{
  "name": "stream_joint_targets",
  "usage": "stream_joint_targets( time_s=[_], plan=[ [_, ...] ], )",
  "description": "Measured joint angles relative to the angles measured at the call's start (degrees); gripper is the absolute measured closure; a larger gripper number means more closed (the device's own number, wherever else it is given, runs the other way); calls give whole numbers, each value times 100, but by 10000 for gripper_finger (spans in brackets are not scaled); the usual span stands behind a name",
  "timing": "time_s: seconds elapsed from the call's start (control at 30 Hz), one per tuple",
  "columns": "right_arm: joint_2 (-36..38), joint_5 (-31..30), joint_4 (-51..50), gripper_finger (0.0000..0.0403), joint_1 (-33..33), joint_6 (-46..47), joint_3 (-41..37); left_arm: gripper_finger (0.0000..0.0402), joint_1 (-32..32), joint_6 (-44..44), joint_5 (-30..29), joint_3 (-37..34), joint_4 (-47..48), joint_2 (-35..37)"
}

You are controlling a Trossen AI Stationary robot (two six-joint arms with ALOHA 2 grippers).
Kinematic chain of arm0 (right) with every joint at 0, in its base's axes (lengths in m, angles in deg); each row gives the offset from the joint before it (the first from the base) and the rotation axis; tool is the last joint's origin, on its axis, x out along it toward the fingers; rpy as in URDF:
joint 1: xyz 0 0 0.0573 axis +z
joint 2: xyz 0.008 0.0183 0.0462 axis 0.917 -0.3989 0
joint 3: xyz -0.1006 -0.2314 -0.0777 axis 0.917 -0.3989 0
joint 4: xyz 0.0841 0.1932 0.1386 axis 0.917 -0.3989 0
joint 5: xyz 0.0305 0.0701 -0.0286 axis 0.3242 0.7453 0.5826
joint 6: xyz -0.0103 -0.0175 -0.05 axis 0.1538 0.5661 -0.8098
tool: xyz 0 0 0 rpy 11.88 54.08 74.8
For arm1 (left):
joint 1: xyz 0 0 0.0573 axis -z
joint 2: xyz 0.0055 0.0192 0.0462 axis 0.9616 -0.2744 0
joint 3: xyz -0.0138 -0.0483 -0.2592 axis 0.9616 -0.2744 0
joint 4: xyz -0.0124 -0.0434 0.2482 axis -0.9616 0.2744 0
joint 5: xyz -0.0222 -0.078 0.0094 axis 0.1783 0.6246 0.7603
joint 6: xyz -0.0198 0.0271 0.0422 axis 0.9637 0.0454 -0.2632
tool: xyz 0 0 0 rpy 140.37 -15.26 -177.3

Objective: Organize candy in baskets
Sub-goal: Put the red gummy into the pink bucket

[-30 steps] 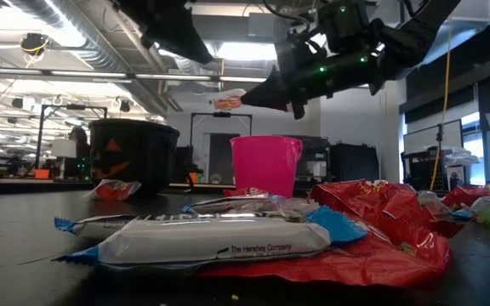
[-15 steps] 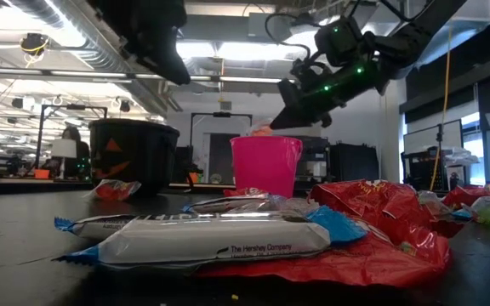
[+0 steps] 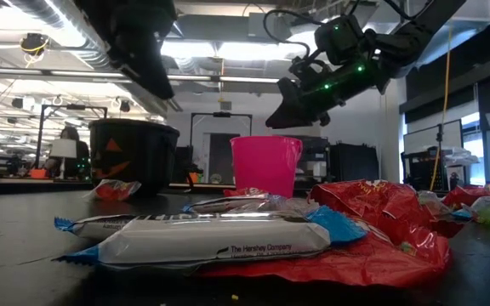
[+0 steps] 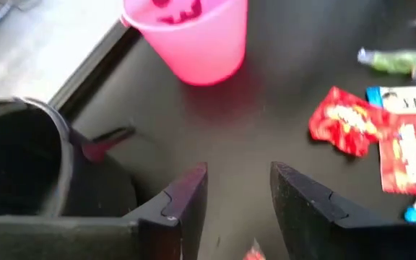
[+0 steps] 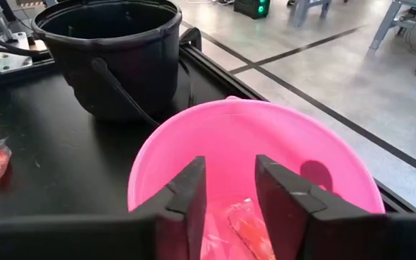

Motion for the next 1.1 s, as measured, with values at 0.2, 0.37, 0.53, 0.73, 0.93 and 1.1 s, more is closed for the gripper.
stream_joint_targets(
  time_s=[0.2,0.37,0.53,0.73,0.93,1.1],
  plan=[
    [330,580,-22,265,2,8,0,260,2,72,235,-154,304,0],
    [573,1438,36,265,4,120,0,260,-102,53,828,-576,228,-4],
    [630,1901,129,265,147,156,0,260,-186,37,1480,-1193,-149,-4],
    [630,1909,411,265,586,-140,0,260,-186,-103,1732,-1675,-894,-4],
    [630,1602,591,265,804,-292,0,260,-186,-253,1611,-1799,-1038,-57],
    [630,1594,599,265,802,-281,0,260,-186,-404,1711,-1836,-1124,-351]
  ],
)
